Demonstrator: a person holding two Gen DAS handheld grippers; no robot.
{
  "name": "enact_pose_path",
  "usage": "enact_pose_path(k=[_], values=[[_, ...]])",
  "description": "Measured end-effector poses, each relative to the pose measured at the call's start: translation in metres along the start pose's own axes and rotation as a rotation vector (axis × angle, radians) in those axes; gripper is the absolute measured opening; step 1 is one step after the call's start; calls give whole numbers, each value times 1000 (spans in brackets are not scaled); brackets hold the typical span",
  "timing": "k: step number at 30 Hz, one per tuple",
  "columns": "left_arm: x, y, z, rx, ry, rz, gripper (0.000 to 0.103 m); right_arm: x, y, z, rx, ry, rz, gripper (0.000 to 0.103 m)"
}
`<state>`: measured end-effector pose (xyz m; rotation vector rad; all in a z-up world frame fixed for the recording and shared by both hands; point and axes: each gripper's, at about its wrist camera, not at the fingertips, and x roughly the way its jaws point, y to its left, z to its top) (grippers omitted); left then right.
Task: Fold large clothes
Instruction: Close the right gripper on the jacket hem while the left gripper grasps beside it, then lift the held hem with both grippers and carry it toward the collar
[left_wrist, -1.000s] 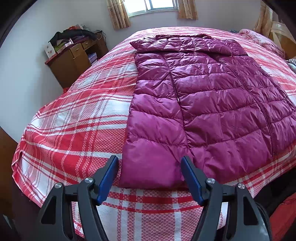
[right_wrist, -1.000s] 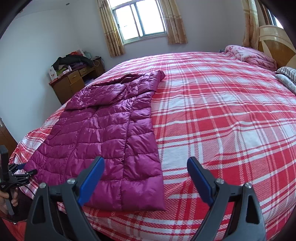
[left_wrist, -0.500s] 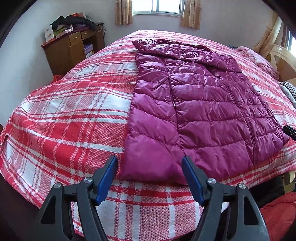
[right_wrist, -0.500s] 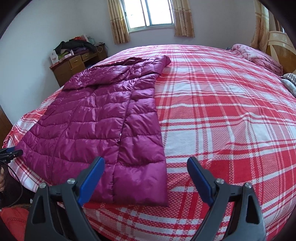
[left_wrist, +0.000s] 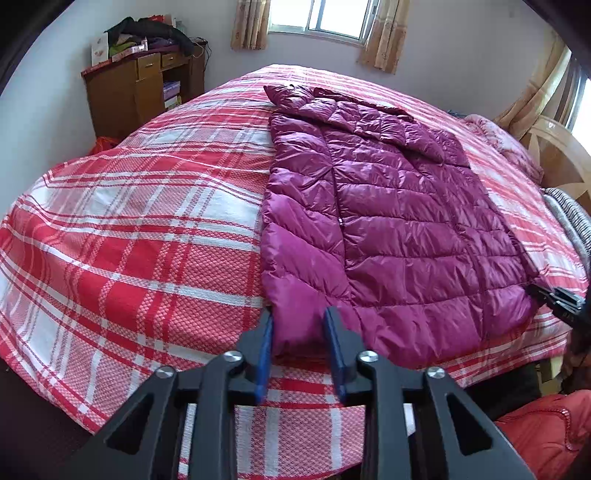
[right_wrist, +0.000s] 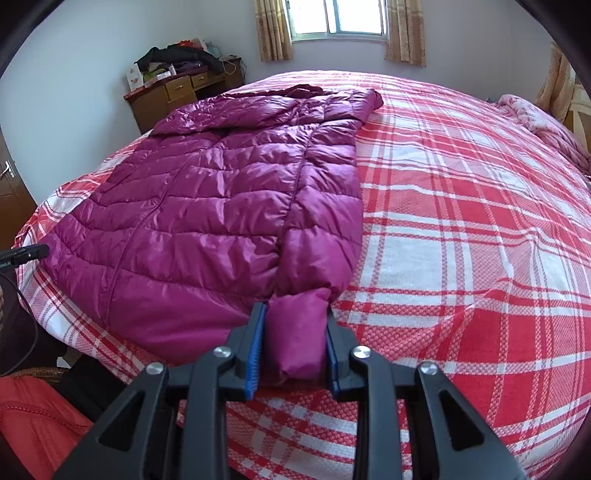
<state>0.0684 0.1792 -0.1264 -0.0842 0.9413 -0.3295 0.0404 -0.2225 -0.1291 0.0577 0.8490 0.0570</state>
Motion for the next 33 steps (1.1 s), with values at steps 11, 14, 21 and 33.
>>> enact_pose_path(k=[11, 14, 21, 33], values=[[17, -5, -3, -25, 63, -72, 23, -1, -13, -5, 134, -22, 126, 64], [19, 0, 1, -65, 65, -92, 23, -1, -13, -6, 134, -31, 127, 64], [19, 6, 0, -128, 36, -142, 24, -1, -15, -9, 142, -22, 113, 21], [0, 8, 5, -122, -14, -218, 8, -45, -4, 1, 87, -111, 162, 14]])
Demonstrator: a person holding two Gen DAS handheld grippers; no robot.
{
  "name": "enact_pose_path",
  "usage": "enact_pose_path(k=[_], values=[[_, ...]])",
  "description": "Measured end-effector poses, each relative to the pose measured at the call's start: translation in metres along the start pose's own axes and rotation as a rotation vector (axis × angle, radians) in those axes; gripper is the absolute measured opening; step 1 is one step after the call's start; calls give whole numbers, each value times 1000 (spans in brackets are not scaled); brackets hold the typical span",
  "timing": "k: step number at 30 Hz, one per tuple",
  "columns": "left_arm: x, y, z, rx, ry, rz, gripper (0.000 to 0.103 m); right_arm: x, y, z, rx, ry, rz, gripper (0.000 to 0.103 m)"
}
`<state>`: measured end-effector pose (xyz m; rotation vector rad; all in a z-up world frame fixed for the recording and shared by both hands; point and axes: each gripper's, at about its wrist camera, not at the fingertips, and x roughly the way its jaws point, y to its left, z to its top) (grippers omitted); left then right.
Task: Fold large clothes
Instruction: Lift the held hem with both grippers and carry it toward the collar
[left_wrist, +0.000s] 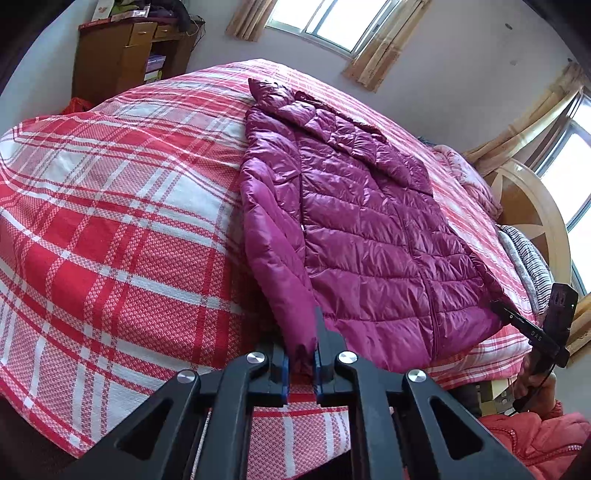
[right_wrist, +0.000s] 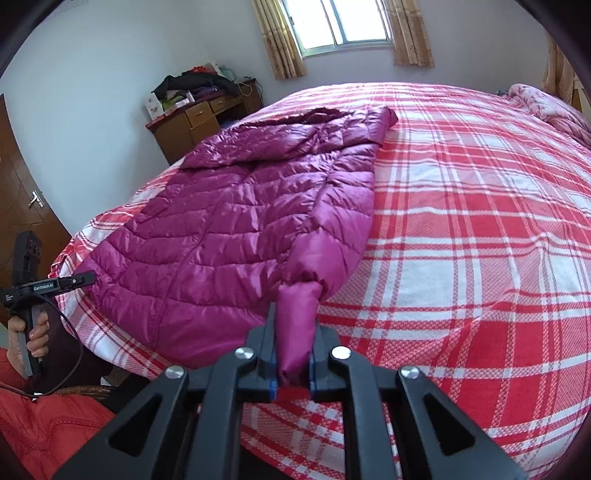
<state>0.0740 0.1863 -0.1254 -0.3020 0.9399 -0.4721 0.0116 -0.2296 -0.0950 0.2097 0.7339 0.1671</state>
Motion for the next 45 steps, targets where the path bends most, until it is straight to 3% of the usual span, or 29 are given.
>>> enact_pose_path(k=[12, 18, 20, 22, 26, 31, 34, 40, 43, 45], values=[[-65, -15, 28, 54, -176, -211, 7, -71, -5, 25, 76, -174, 165, 13], [-88, -31, 37, 77, -253, -300, 7, -103, -3, 32, 74, -252, 181, 12], [-89, -36, 38, 96, -262, -298, 7, -104, -3, 32, 71, -256, 181, 12], [-87, -43, 37, 141, -268, -238, 7, -100, -2, 31, 59, -242, 141, 12], [-71, -46, 33, 198, -226, -79, 8, -95, -5, 25, 81, -210, 133, 12], [-53, -30, 25, 204, -104, -63, 8, -96, -8, 19, 73, -198, 111, 12], [-39, -23, 9, 195, -24, -16, 8, -97, -12, 17, 93, -197, 115, 12], [-26, -10, -18, 171, 6, -13, 8, -93, -17, 12, 118, -191, 129, 12], [-18, 0, -17, 97, 56, -101, 9, -90, -17, 10, 121, -176, 128, 12], [-18, 6, -17, 59, 55, -74, 20, -89, -18, 9, 120, -170, 123, 12]])
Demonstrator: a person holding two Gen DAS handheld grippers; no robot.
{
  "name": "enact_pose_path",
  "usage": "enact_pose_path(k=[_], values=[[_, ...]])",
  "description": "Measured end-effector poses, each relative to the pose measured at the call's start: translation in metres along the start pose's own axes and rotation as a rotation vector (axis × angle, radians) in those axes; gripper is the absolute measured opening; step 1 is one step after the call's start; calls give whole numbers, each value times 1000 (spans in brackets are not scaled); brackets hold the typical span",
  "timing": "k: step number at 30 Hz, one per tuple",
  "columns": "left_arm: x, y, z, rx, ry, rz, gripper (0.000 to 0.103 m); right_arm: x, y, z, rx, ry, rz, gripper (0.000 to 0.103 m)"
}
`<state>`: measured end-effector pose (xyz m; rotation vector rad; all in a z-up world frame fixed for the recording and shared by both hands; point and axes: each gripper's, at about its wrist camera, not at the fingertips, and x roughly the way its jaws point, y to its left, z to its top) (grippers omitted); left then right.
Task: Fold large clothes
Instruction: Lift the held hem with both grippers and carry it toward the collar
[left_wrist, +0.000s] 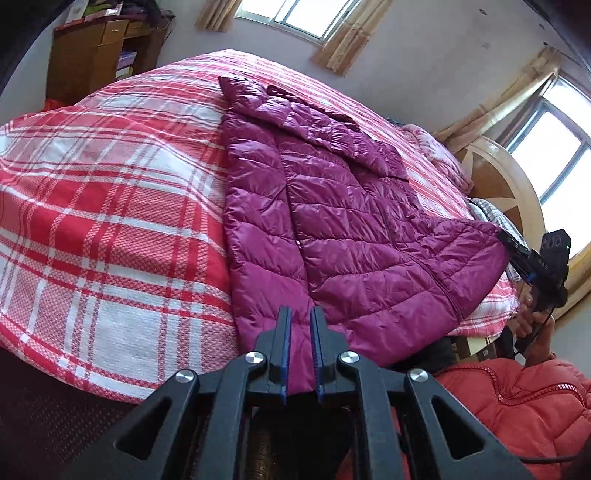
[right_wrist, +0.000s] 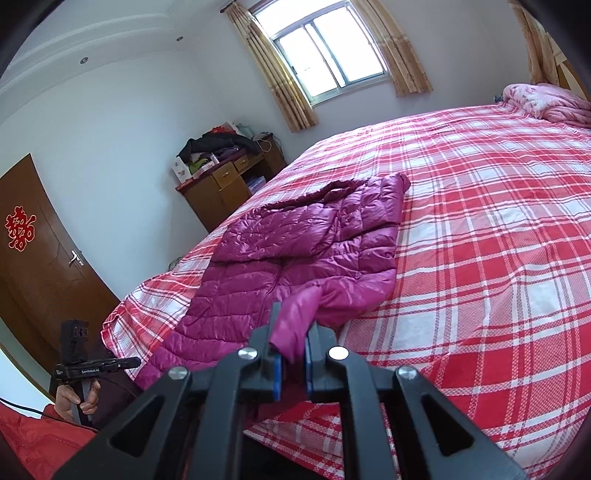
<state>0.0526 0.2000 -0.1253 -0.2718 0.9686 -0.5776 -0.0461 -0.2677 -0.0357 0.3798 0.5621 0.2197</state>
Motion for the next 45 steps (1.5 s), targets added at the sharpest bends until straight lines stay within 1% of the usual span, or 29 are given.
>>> enact_pose_path(k=[1, 2, 3, 4, 6, 9, 10, 11, 13, 14, 15, 16, 17, 18, 21, 22, 25, 27, 28, 29, 30, 31, 32, 35, 39, 42, 45], values=[[-1, 1, -1, -1, -6, 28, 41, 0, 0, 0, 1, -1, -2, 12], [-3, 1, -1, 0, -9, 45, 65, -1, 0, 0, 3, -2, -3, 12], [-5, 1, -1, 0, -15, 50, 76, -2, -1, 0, 6, -4, -2, 12], [-7, 0, -2, 4, -21, 49, 90, -2, -2, 1, 10, -6, 1, 12], [-7, -6, -4, 30, -12, 50, 91, -2, -4, 0, 19, -5, 6, 12], [9, -18, -6, 77, 49, 116, 91, 0, -7, -2, 31, 3, 8, 12], [13, -20, -7, 90, 60, 140, 91, 0, -8, -3, 34, 7, 7, 12], [15, -24, -8, 117, 54, 165, 91, 0, -9, -4, 36, 8, 6, 12], [18, -29, -9, 150, 71, 187, 91, -1, -10, -4, 42, 9, 5, 12], [19, -29, -9, 151, 71, 182, 90, -1, -11, -4, 44, 7, 6, 12], [19, -29, -9, 142, 71, 157, 85, -1, -11, -4, 46, 8, 6, 12], [20, -28, -9, 119, 94, 97, 63, -2, -11, -4, 47, 8, 6, 12], [23, -27, -9, 100, 118, 71, 45, -2, -12, -5, 48, 9, 5, 12], [27, -25, -9, 79, 144, 68, 42, -2, -12, -5, 47, 9, 4, 12], [37, -14, -11, 31, 196, 120, 42, -3, -12, -6, 51, 14, -2, 12], [39, -8, -10, -5, 210, 117, 42, -4, -12, -6, 52, 15, -1, 12], [33, 9, -3, -125, 193, 46, 42, -4, -14, -8, 56, 18, -7, 12], [28, 14, -1, -155, 158, 13, 41, -4, -15, -9, 61, 21, -4, 12], [24, 14, -1, -146, 132, -9, 21, -5, -15, -10, 63, 19, 2, 12], [23, 13, 0, -145, 137, -34, 4, -7, -14, -10, 64, 13, 11, 12], [21, 11, 2, -151, 137, -73, 4, -8, -13, -10, 65, 4, 17, 12], [17, 9, 3, -150, 119, -111, 4, -10, -11, -9, 61, -3, 19, 12], [16, 5, 5, -137, 110, -120, 3, -13, -9, -8, 53, -7, 17, 11], [6, -6, 18, -101, 67, -135, 3, -17, -4, -7, 40, -17, 9, 11], [-1, -10, 51, -122, 18, -163, 3, -16, -1, 1, 31, -16, 0, 11], [-3, -14, 74, -125, -10, -157, 3, -14, 0, 10, 7, -7, -21, 10], [-5, -17, 97, -129, -33, -143, 3, -14, -4, 20, 20, -21, -24, 10]])
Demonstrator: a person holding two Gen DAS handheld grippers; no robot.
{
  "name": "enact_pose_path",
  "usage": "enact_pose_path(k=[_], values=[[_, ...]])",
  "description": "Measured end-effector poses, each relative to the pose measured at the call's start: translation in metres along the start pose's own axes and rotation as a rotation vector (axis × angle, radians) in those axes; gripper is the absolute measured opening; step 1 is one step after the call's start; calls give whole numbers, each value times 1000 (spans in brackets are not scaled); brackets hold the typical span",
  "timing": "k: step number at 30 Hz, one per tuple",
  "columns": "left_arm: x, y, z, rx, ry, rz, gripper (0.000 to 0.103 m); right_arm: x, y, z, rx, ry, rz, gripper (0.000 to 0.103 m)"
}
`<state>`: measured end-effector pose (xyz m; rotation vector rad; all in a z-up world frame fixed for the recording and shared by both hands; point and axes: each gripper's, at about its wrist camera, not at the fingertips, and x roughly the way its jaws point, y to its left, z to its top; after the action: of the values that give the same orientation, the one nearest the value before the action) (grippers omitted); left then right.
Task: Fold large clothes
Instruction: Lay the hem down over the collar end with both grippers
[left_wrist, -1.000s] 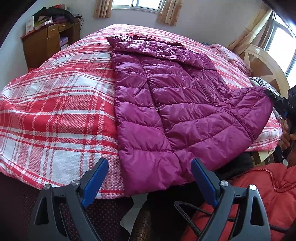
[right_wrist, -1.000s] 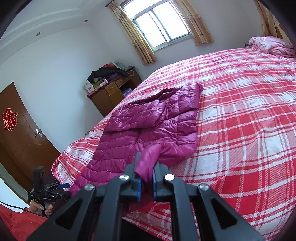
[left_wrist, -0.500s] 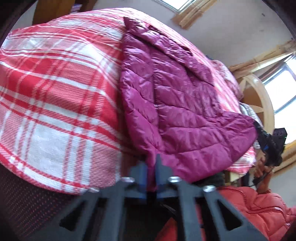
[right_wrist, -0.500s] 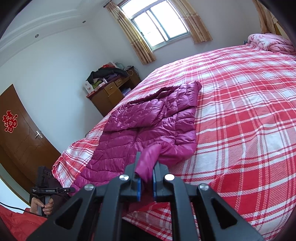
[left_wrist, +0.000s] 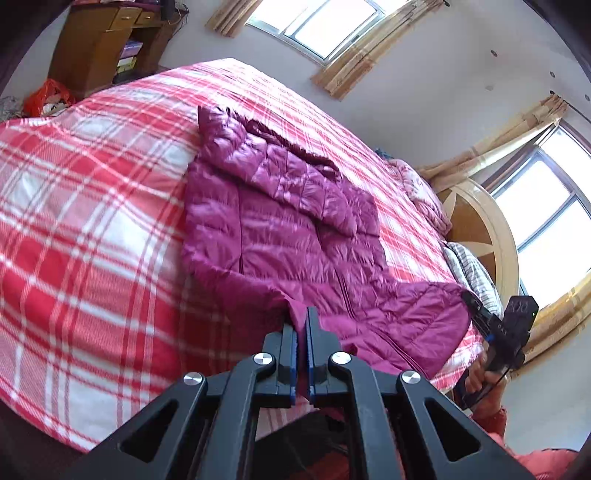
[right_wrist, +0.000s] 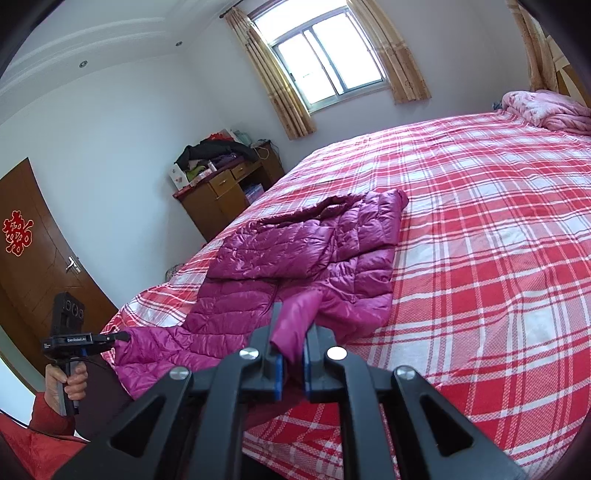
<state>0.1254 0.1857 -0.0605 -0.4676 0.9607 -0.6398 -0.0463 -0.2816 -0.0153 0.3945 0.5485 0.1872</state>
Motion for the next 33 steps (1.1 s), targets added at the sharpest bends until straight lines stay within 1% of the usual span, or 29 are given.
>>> enact_pose_path(k=[4, 9, 12, 17, 20, 26, 30, 33], values=[[0, -2, 31, -7, -48, 10, 3, 7, -7, 18, 23, -23, -20, 10], [12, 1, 75, -40, -107, 15, 3, 20, -21, 42, 52, -43, -67, 10], [18, 4, 100, -57, -135, 15, 3, 28, -34, 57, 85, -43, -77, 10], [30, 9, 139, -80, -180, 33, 3, 46, -44, 84, 105, -54, -86, 10], [42, 10, 162, -79, -206, 69, 3, 62, -48, 101, 106, -60, -105, 10], [76, 16, 210, -108, -222, 126, 3, 98, -61, 135, 136, -65, -145, 10], [103, 21, 242, -103, -250, 192, 3, 129, -75, 150, 160, -58, -194, 10], [132, 24, 265, -93, -260, 265, 3, 159, -88, 156, 175, -45, -235, 10]])
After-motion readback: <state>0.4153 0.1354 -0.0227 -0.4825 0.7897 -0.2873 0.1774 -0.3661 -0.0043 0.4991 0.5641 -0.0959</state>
